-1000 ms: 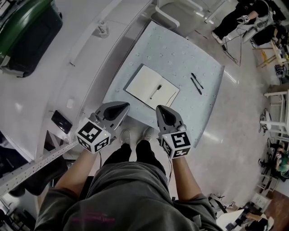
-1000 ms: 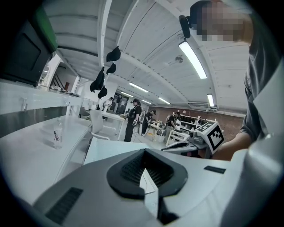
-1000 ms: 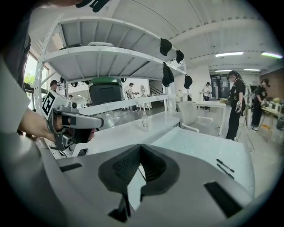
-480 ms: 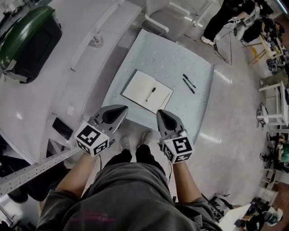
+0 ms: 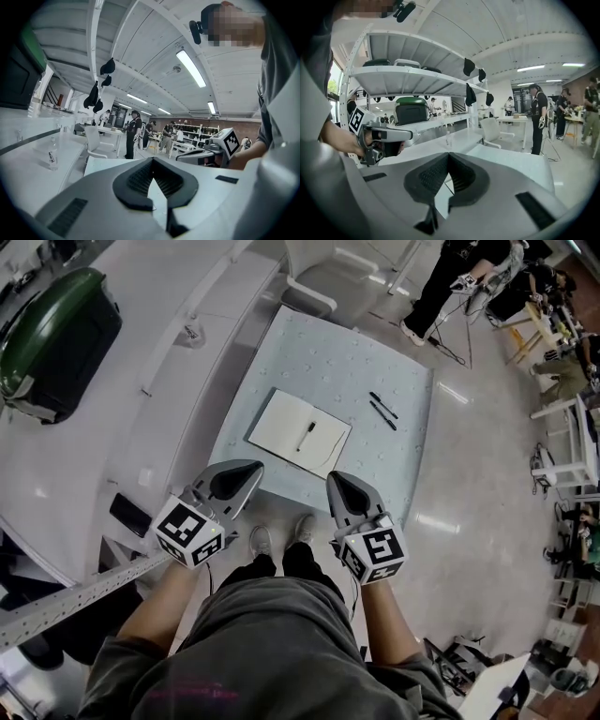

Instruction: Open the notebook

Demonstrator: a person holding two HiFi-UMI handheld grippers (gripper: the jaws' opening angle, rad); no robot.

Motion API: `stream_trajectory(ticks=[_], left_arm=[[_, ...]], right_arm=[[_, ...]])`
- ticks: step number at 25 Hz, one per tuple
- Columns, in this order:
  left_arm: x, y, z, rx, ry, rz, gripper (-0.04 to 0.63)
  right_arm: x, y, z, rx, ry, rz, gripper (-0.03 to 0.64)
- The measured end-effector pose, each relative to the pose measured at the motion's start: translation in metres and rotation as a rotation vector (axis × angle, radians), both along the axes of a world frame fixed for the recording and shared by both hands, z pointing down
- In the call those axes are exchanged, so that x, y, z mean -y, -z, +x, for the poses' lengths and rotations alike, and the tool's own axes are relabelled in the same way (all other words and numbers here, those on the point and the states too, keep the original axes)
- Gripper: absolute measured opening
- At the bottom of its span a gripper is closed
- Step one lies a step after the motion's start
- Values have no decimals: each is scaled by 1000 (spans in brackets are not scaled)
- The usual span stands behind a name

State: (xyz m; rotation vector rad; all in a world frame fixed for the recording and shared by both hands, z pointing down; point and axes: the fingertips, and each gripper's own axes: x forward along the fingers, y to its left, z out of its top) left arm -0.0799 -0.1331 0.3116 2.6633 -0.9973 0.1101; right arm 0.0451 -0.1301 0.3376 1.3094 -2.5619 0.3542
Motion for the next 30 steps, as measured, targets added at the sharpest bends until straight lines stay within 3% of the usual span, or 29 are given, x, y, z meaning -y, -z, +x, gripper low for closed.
stream_trajectory(ticks=[30], left_arm=[[5,-5,22,-2,-15,-30,2]], right_arm=[[7,-9,8,43,25,-72,5]])
